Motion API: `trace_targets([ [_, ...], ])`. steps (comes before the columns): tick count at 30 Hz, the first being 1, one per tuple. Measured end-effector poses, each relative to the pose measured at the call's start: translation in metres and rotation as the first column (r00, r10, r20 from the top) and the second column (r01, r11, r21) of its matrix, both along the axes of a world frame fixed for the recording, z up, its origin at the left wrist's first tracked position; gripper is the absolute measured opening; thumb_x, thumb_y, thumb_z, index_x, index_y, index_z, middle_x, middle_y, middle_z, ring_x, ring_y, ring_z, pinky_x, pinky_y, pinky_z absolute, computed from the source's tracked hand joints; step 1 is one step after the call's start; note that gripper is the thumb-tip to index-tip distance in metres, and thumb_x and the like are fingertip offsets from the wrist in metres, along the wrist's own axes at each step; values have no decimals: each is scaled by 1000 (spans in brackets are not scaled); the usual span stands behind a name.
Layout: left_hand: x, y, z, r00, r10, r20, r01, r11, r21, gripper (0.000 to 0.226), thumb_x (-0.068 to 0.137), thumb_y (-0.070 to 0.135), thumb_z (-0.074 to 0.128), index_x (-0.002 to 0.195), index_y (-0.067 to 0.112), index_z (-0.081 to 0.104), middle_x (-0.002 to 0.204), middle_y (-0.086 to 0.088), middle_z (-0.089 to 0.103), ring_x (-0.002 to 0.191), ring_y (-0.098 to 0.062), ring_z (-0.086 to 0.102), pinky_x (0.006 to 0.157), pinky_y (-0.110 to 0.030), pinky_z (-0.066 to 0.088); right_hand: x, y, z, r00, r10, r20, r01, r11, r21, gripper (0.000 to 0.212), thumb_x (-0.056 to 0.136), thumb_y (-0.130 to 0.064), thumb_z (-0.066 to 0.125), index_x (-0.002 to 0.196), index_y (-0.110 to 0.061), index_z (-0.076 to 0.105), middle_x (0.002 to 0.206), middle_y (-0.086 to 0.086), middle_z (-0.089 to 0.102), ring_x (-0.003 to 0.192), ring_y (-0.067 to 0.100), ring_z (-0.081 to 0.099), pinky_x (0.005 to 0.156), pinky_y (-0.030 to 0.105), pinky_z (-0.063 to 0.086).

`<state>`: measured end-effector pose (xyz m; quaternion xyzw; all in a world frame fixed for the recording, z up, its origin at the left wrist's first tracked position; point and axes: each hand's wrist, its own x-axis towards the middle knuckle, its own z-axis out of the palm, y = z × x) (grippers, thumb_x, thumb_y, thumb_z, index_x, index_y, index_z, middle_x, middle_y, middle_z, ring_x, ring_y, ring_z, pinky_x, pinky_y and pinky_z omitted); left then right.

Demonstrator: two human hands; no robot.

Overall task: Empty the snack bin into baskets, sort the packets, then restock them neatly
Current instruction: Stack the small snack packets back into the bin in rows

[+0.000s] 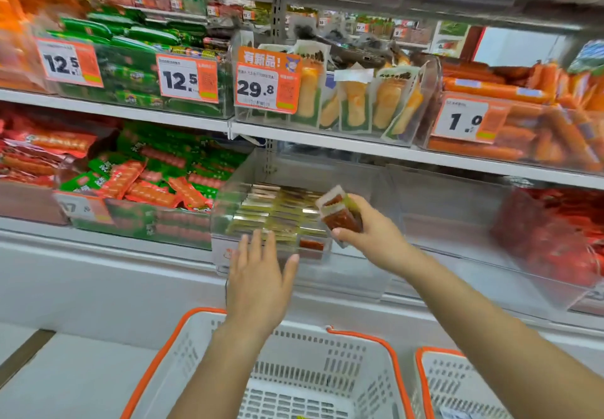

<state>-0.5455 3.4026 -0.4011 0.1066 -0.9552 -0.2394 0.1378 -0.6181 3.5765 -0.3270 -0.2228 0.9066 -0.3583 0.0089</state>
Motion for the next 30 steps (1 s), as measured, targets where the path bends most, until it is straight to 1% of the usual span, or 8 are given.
trace_targets([
  [2, -8, -7, -6, 999, 14, 35, -14, 1000, -18, 66, 98, 55, 21, 153, 19, 13, 161, -6, 4, 148, -23, -8, 120, -38, -2, -34, -9, 5, 999, 16, 51, -33, 936, 352, 54, 89, -27, 64, 136, -25, 38, 123, 0, 55, 110, 21, 54, 93, 34, 45],
  [4, -14, -9, -5, 998, 6, 56, -6, 1000, 2, 65, 98, 54, 22, 152, 19, 18, 161, -7, 5, 148, -23, -8, 120, -39, -1, -59, -18, -2, 985, 22, 169, -116, 811, 573, 51, 88, -27, 66, 132, -18, 42, 126, 5, 53, 110, 24, 53, 93, 36, 46],
  [8, -19, -10, 1, 999, -8, 46, 6, 999, 38, 62, 99, 53, 22, 151, 18, 23, 161, -6, 8, 148, -22, -7, 118, -37, -1, -83, -30, -29, 964, -18, 267, -181, 690, 701, 55, 78, -39, 76, 119, -14, 49, 117, 3, 54, 101, 23, 53, 84, 32, 48],
  [13, -20, -13, 2, 998, -12, 58, 10, 999, 47, 60, 99, 51, 26, 150, 18, 25, 160, -5, 12, 147, -23, -5, 118, -38, -1, -84, -30, -38, 962, -111, 251, -101, 705, 702, 54, 73, -50, 77, 106, -14, 54, 97, -1, 53, 90, 20, 52, 74, 28, 43],
  [17, -19, -12, 2, 998, -5, 64, 4, 1000, 24, 60, 99, 50, 27, 150, 18, 23, 160, -6, 11, 148, -24, -5, 119, -40, 0, -79, -23, -34, 912, -251, 325, -57, 706, 706, 59, 74, -50, 76, 107, -8, 51, 107, 4, 56, 84, 16, 61, 67, 26, 49],
  [22, -20, -12, 1, 998, 4, 57, -4, 1000, -2, 58, 99, 49, 30, 150, 20, 24, 160, -5, 12, 147, -24, -4, 119, -41, 1, -76, -35, -41, 855, -296, 427, 39, 856, 515, 49, 76, -30, 80, 109, -9, 50, 120, 8, 57, 95, 19, 66, 86, 27, 55],
  [27, -19, -14, -2, 999, 7, 49, -5, 999, -43, 56, 99, 44, 34, 149, 22, 24, 160, -3, 13, 148, -24, -3, 119, -42, 2, -79, -43, -45, 799, -329, 503, 38, 863, 504, 75, 74, -43, 78, 130, -4, 48, 130, 15, 57, 108, 25, 64, 96, 37, 51],
  [30, -20, -13, -2, 999, 12, 47, -10, 999, -53, 56, 99, 44, 35, 149, 23, 24, 159, -2, 14, 148, -23, -2, 118, -43, 2, -80, -47, -44, 762, -345, 548, 25, 861, 507, 75, 76, -49, 75, 131, -5, 49, 130, 16, 58, 112, 26, 62, 99, 37, 49],
])
